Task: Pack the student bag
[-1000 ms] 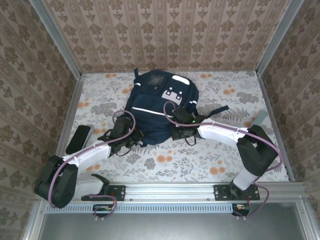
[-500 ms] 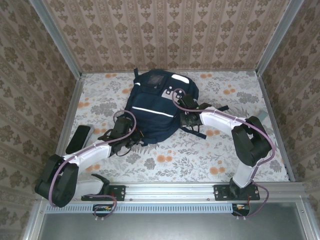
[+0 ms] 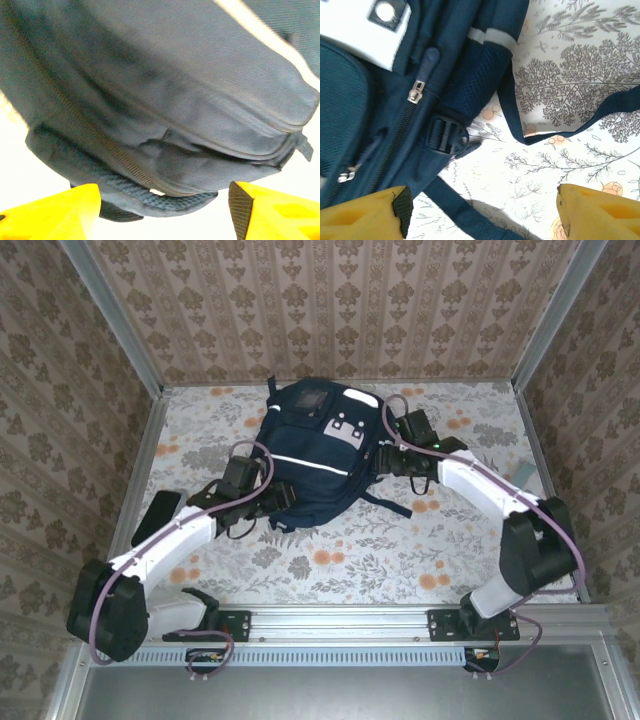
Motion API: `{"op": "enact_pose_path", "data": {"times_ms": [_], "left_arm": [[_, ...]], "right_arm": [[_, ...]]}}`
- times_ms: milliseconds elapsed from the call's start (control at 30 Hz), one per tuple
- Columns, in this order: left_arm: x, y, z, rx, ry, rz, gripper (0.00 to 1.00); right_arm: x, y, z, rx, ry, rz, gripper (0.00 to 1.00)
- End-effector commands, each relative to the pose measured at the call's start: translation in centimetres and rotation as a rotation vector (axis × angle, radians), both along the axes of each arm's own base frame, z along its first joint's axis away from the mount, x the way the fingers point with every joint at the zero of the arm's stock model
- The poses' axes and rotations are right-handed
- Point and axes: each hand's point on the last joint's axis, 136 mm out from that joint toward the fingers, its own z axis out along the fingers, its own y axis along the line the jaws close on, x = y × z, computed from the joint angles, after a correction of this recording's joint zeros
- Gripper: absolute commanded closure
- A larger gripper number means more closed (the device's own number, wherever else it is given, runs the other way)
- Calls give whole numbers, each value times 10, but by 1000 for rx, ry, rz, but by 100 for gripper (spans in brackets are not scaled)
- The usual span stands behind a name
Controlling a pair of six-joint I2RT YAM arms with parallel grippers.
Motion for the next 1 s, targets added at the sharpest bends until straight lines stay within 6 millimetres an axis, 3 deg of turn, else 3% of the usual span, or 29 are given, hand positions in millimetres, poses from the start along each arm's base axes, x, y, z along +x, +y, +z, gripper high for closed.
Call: {"op": "enact_pose_path", "data": {"times_ms": [0,167,300,500,733,967], "left_arm": [[-1,-1,17,159,-84,-155,27],[18,-31,40,331,-212,-337,25],[34,-62,44,471,-259,-470,23],[51,-107,28,567,-256,-606,24],[49,-142,-2,627,-213,-759,30],[59,-148,-20,679,-188,-758,32]], "right_arm": [[-7,7,-2,51,-7,64,15],[-4,6,-8,91,-27,77,2],[0,-1,-9,126,-49,60,0],[3,-13,-17,165,-23,24,0],[3,-26,-28,203,4,-22,1],[7,-23,-28,241,17,-27,1]]}}
